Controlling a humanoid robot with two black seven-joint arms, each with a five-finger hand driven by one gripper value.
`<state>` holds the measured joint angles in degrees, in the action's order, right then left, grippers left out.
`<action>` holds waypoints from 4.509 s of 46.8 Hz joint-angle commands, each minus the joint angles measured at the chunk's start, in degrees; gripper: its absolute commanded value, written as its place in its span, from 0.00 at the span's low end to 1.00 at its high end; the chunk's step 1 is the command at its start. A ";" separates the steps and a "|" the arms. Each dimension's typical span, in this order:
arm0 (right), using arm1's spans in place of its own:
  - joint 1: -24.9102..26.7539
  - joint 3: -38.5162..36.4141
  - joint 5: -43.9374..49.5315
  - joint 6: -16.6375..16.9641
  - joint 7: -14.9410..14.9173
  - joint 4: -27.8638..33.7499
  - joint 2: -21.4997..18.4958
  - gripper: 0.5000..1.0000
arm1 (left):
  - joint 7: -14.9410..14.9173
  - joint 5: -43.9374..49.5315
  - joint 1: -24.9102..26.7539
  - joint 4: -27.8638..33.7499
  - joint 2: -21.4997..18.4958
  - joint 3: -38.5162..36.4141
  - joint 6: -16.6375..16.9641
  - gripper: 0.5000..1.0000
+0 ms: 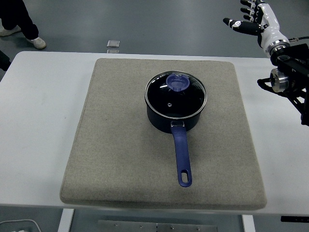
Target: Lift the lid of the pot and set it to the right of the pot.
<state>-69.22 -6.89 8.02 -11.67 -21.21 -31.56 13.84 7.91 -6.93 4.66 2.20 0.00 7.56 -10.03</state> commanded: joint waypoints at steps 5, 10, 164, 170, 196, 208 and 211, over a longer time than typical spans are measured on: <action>0.05 0.03 -0.64 4.81 -0.15 0.01 -0.04 0.82 | 0.00 -0.01 0.00 0.00 0.00 0.00 0.01 1.00; 0.05 0.03 -0.81 8.33 -0.23 0.01 0.04 0.82 | 0.00 0.07 0.00 0.00 0.00 0.00 0.01 1.00; -23.51 13.39 71.17 26.97 -13.79 -23.28 7.43 0.82 | 0.00 0.08 0.00 0.00 0.00 0.00 0.01 1.00; -23.33 14.09 71.52 26.26 -13.79 -23.28 7.34 0.82 | 0.00 -0.01 0.00 0.00 0.00 0.00 0.01 1.00; -20.61 18.14 72.31 21.52 -13.79 -23.28 6.20 0.82 | 0.00 0.08 0.00 0.00 0.00 0.00 0.01 1.00; -19.64 18.23 72.93 20.99 -13.79 -23.19 6.02 0.82 | 0.00 -0.01 0.00 0.00 0.00 0.00 -0.08 1.00; -19.64 18.40 72.93 20.82 -13.79 -22.93 5.67 0.82 | 0.00 -0.01 0.00 0.00 0.00 0.00 0.01 1.00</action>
<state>-88.87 11.37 80.94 9.32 -35.00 -54.81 19.81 7.91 -6.91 4.66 2.20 0.00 7.56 -10.04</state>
